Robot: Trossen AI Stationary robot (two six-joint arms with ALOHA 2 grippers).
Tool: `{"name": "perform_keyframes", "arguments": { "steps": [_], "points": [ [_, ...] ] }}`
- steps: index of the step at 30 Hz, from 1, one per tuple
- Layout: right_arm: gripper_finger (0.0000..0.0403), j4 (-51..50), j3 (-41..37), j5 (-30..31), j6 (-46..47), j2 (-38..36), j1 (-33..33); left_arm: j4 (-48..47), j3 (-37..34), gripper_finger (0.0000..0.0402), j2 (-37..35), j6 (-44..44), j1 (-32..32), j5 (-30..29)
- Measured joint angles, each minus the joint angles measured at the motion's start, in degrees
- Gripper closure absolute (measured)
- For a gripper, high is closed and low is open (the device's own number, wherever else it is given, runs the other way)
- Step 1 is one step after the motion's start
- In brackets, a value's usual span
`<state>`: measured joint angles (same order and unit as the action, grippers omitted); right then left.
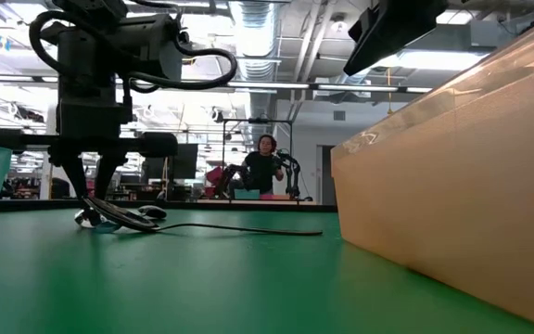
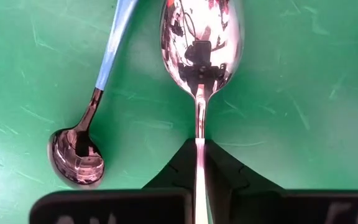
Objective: Sort silverware by color (type)
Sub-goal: Put the orange spoon into the green bin
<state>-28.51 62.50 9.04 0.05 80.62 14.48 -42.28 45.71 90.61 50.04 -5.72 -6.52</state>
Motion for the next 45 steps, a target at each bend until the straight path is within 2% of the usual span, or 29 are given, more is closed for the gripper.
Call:
{"name": "perform_keyframes", "arguments": {
  "steps": [6,12,31,45],
  "points": [
    [0.0332,-0.1,0.0,0.0,0.0,0.5,-0.4,-0.8,0.9,0.0401,0.1,-0.7,0.0,-0.2],
    [0.0332,-0.1,0.0,0.0,0.0,0.5,-0.8,-0.3,3.5,0.0401,0.0,-1.0,0.2,-3.1],
    [0.0332,-1.2,0.0,0.0,1.7,0.5,-0.8,-6.6,9.0,0.0401,-0.2,0.1,0.1,-7.6],
    [0.0332,-1.3,0.0,0.0,2.6,0.5,-0.8,-11.2,14.5,0.0401,-0.3,0.2,-0.1,-7.8]
  ]
}}
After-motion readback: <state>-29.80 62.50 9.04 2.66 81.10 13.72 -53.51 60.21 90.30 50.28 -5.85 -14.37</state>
